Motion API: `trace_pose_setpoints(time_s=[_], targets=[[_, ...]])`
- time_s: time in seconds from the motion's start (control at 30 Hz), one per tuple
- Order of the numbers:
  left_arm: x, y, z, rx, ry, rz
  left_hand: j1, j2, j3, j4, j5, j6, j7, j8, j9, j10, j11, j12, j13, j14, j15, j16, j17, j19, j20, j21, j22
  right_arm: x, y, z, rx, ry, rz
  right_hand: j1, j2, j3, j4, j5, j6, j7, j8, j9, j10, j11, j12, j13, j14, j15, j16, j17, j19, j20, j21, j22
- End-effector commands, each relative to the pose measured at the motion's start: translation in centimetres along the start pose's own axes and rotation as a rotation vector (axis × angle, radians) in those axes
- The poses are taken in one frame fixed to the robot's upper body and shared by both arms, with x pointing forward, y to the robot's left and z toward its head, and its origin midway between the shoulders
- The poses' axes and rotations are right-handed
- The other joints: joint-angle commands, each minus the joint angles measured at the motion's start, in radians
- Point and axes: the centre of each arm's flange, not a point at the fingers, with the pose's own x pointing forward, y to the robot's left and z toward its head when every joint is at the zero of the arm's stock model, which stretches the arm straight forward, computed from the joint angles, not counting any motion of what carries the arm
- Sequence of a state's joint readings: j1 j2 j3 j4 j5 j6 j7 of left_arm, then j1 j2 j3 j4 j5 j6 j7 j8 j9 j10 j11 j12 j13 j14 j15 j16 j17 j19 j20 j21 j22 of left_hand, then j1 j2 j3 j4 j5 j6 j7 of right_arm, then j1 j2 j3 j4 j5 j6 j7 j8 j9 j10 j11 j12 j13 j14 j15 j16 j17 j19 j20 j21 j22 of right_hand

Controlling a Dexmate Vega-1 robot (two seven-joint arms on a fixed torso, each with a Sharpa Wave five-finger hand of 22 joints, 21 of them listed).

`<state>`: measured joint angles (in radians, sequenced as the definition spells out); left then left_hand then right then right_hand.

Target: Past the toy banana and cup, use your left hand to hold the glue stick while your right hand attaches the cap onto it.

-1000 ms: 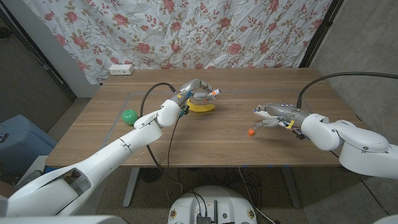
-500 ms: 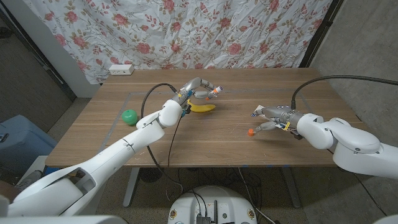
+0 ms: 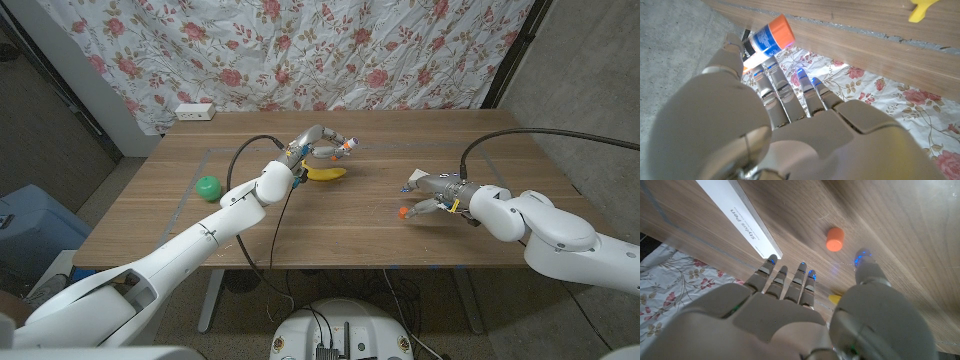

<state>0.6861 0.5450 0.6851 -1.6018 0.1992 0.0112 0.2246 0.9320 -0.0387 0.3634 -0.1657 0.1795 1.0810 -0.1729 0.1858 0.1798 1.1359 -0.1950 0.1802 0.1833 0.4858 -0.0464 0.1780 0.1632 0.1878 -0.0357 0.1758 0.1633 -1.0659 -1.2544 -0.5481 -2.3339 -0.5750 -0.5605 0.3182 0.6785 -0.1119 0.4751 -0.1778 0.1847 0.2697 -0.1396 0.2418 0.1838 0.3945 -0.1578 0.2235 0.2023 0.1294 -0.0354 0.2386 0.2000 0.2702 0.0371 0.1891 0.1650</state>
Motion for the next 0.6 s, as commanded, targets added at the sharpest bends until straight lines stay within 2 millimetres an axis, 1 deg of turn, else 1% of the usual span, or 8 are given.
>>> trace_pose_setpoints(time_s=[0.03, 0.1, 0.3, 0.6], targets=[[-0.4, -0.6, -0.4, -0.018, 0.013, -0.016, -0.004, 0.055, 0.004, 0.005, 0.008, 0.036, 0.036, 0.007, 0.010, 0.024, -0.026, 0.004, 0.004, 0.002, -0.139, 0.001, 0.002, -0.006, -0.019, 0.005, 0.002, 0.7, 1.0, 0.6, -0.046, 0.011, 0.013, 0.009, -0.009, 0.006, -0.001, -0.002, 0.012, -0.006, 0.010, 0.004, 0.018, -0.001, 0.006, 0.002, 0.014, -0.007, 0.011, 0.000, 0.008, -0.008, 0.007, 0.002], [-0.5, -0.7, -0.5, -0.022, 0.014, -0.020, -0.005, 0.055, 0.004, 0.005, 0.008, 0.036, 0.036, 0.007, 0.010, 0.024, -0.026, 0.004, 0.004, 0.002, -0.139, 0.001, 0.002, -0.005, -0.019, 0.006, 0.002, 0.8, 1.1, 0.6, -0.049, 0.010, 0.015, 0.012, -0.010, 0.006, -0.001, -0.001, 0.014, -0.007, 0.010, 0.004, 0.023, 0.000, 0.006, 0.002, 0.018, -0.010, 0.012, 0.000, 0.010, -0.009, 0.007, 0.002], [-0.6, -1.1, -0.5, -0.028, 0.016, -0.028, -0.007, 0.056, 0.003, 0.006, 0.008, 0.038, 0.036, 0.009, 0.010, 0.024, -0.026, 0.005, 0.004, 0.002, -0.137, 0.001, 0.002, -0.006, -0.020, 0.006, 0.002, 1.1, 1.5, 0.8, -0.065, 0.017, 0.012, 0.020, -0.020, 0.002, 0.000, 0.002, 0.035, -0.013, 0.016, 0.003, 0.043, -0.007, 0.008, 0.002, 0.032, -0.016, 0.015, -0.001, 0.017, -0.012, 0.006, 0.002], [-0.4, -1.1, -0.5, -0.020, 0.013, -0.033, -0.008, 0.058, 0.003, 0.005, 0.008, 0.034, 0.036, 0.008, 0.010, 0.022, -0.026, 0.005, 0.004, 0.001, -0.137, 0.001, 0.002, -0.006, -0.019, 0.006, 0.002, 1.5, 2.0, 1.1, -0.076, 0.023, 0.003, 0.033, -0.023, 0.000, 0.003, 0.006, 0.057, -0.018, 0.022, 0.003, 0.065, -0.013, 0.008, 0.002, 0.052, -0.029, 0.020, -0.001, 0.030, -0.017, 0.007, 0.002]])
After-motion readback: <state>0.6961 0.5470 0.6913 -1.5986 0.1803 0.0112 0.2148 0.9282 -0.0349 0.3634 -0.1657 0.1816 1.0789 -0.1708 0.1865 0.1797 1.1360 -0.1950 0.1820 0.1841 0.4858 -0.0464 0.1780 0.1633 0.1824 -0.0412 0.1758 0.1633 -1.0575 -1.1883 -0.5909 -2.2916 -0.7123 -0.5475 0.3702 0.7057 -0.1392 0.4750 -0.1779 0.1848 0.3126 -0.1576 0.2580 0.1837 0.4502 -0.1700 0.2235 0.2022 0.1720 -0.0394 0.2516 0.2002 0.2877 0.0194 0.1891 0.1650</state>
